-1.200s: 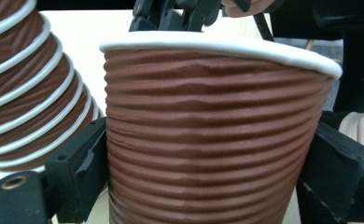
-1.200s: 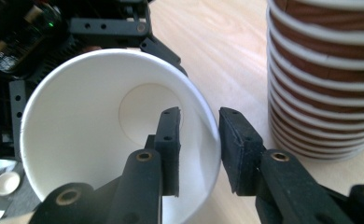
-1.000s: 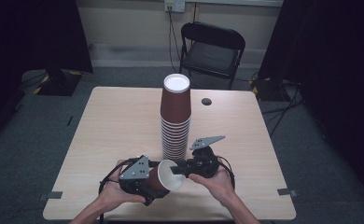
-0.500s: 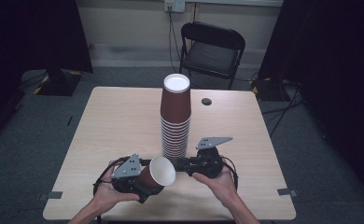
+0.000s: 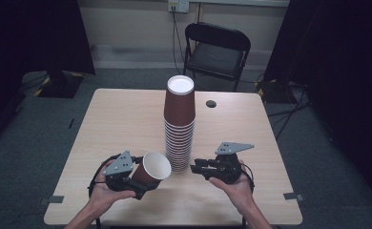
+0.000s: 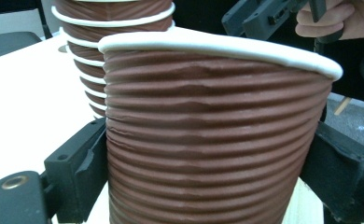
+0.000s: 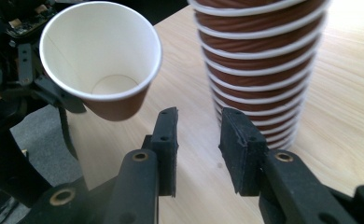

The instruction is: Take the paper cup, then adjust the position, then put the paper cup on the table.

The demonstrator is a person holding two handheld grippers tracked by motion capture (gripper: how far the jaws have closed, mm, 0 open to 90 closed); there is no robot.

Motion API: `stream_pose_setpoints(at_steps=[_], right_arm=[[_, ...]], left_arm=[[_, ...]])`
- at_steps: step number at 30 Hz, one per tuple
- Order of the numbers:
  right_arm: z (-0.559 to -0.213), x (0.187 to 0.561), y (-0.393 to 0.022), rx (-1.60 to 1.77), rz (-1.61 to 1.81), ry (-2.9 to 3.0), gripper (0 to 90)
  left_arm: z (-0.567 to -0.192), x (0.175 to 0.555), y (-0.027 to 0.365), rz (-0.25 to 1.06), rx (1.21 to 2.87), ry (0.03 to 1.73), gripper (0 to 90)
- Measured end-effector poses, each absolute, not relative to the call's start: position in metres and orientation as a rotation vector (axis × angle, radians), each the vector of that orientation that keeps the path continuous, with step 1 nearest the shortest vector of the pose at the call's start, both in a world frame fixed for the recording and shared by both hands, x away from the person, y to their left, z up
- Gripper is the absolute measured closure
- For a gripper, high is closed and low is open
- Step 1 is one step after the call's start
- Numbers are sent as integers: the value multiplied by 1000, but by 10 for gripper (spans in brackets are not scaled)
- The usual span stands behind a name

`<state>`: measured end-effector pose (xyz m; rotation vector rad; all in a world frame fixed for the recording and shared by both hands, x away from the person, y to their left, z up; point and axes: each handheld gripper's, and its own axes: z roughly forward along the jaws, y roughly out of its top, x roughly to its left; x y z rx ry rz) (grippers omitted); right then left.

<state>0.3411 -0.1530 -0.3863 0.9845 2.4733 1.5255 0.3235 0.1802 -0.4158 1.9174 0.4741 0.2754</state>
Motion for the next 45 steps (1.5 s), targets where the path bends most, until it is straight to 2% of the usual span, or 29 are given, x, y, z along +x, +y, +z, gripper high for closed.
stream_pose_setpoints(at_steps=[19,23,30,34,45], right_arm=[[-400,338,-181,1070,1490,2410,612],[-401,335,-188,1092,1478,2391,524],[-407,332,-203,1167,1396,2332,380],[-414,333,-215,1222,1380,2297,364],[-424,329,-229,1274,1353,2276,365]], left_arm=[[-408,334,201,328,1822,603,104],[-404,339,207,312,1822,647,104],[-399,347,213,399,1795,666,104],[-396,350,214,450,1773,672,105],[-401,374,224,451,1734,762,104]])
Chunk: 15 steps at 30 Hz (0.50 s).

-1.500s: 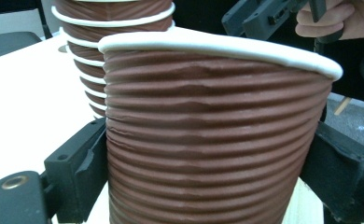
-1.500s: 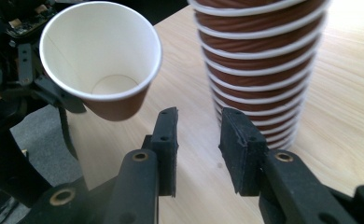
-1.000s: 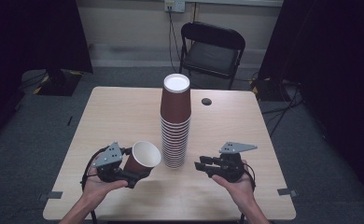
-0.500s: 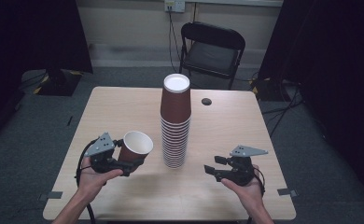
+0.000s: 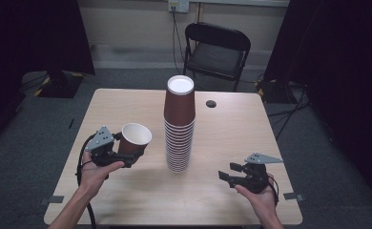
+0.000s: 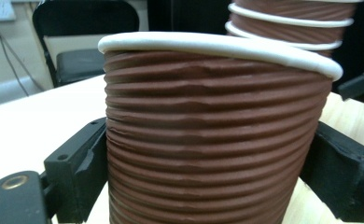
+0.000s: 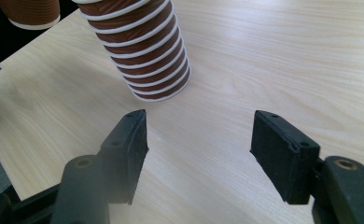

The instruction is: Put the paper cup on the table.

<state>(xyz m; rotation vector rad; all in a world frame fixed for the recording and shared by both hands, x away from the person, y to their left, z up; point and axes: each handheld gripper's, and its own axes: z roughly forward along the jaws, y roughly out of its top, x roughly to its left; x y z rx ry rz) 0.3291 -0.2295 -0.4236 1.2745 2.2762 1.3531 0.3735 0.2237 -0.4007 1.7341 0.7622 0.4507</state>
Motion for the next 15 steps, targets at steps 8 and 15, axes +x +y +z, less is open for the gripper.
stream_pose_setpoints(at_steps=[8,15], right_arm=[[-433,333,-232,1322,1351,2256,369],[-434,335,-232,1350,1363,2223,369]], left_arm=[[-410,392,221,512,1708,795,102],[-416,415,221,557,1718,830,100]])
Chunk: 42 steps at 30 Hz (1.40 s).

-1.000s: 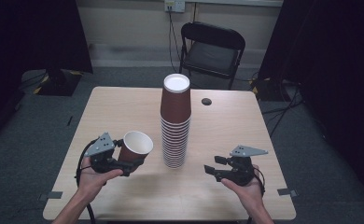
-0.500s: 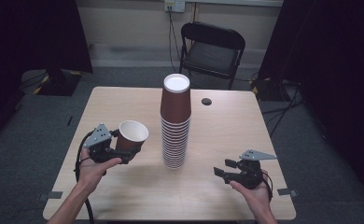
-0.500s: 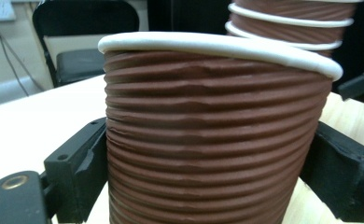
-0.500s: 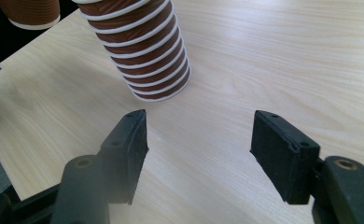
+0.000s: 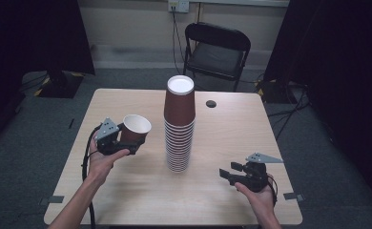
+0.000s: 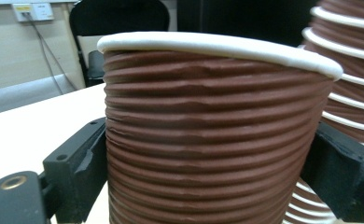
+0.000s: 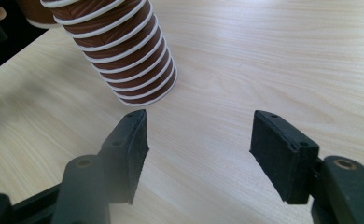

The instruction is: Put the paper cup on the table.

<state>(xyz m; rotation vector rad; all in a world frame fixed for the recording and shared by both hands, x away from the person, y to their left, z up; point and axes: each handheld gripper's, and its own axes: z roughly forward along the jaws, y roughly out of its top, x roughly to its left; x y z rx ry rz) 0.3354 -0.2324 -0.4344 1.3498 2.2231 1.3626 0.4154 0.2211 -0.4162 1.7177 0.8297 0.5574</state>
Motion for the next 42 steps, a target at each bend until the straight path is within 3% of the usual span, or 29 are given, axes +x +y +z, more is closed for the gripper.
stream_pose_setpoints(at_steps=[19,42], right_arm=[[-441,337,-238,1355,1399,2199,371],[-440,333,-238,1341,1388,2204,366]], left_arm=[[-443,448,211,606,1723,908,100],[-475,464,198,540,1821,960,111]])
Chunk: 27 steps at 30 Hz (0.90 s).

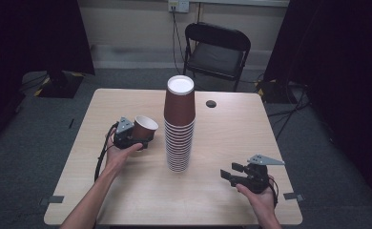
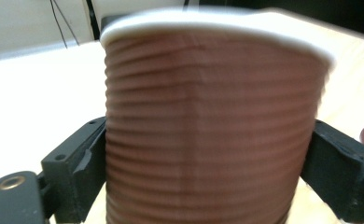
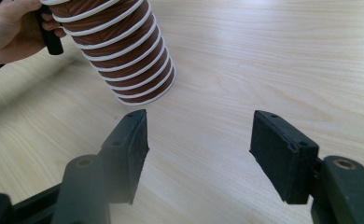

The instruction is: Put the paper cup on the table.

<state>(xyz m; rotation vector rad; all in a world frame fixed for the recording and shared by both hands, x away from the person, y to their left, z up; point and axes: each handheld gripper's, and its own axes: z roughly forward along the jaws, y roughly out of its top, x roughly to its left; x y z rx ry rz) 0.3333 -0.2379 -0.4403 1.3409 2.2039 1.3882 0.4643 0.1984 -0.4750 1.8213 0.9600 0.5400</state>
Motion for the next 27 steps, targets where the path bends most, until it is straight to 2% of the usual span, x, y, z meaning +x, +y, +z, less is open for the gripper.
stream_pose_setpoints(at_steps=[1,3,8,16,27], right_arm=[[-441,333,-238,1343,1386,2201,361],[-441,333,-238,1350,1383,2199,361],[-439,332,-235,1338,1386,2206,359],[-438,330,-232,1327,1395,2210,360],[-438,331,-234,1327,1397,2205,360]], left_arm=[[-478,463,199,501,1854,959,109],[-482,458,200,541,1882,962,110],[-476,458,205,516,1780,973,113],[-470,454,207,496,1760,952,106],[-475,452,203,479,1866,937,121]])
